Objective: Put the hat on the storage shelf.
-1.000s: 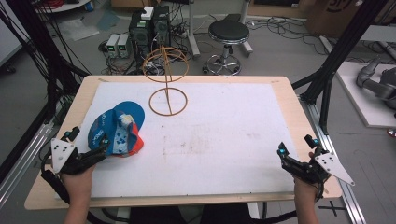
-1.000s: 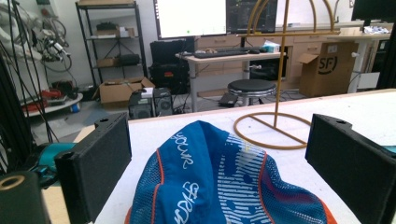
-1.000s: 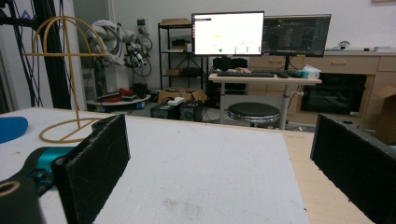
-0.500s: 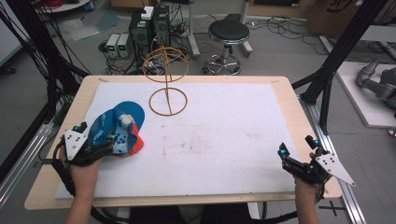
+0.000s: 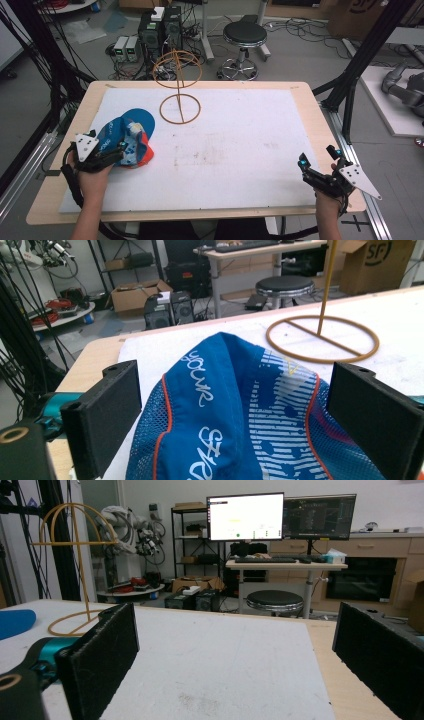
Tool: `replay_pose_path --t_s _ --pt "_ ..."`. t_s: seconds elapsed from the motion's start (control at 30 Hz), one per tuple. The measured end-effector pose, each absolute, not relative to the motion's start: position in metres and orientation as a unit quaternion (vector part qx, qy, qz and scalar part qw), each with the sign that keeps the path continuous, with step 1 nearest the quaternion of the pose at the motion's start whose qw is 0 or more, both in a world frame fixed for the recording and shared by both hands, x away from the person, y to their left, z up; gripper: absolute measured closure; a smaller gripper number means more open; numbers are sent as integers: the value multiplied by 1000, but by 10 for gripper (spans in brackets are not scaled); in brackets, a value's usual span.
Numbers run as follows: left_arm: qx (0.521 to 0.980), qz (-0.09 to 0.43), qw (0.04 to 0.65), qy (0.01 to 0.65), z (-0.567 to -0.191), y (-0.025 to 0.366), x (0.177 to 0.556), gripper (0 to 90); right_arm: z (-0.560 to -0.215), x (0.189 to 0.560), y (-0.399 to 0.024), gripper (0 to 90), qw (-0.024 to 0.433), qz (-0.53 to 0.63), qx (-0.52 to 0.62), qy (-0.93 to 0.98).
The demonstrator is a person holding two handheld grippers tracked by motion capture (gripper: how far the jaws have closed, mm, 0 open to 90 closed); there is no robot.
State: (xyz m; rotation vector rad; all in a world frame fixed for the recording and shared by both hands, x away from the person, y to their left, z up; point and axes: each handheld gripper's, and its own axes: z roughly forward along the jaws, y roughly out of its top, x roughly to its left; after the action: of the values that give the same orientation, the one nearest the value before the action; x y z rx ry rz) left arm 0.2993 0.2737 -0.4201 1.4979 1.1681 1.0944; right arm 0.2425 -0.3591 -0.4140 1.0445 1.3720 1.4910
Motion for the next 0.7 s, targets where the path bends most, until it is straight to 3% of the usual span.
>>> replay_pose_path --t_s 0.47,0.7 --pt "628 436 422 487 -432 273 321 102 -415 242 -359 43 416 593 420 547" --pt "632 445 393 498 -436 273 327 169 -415 242 -358 43 415 592 420 549"
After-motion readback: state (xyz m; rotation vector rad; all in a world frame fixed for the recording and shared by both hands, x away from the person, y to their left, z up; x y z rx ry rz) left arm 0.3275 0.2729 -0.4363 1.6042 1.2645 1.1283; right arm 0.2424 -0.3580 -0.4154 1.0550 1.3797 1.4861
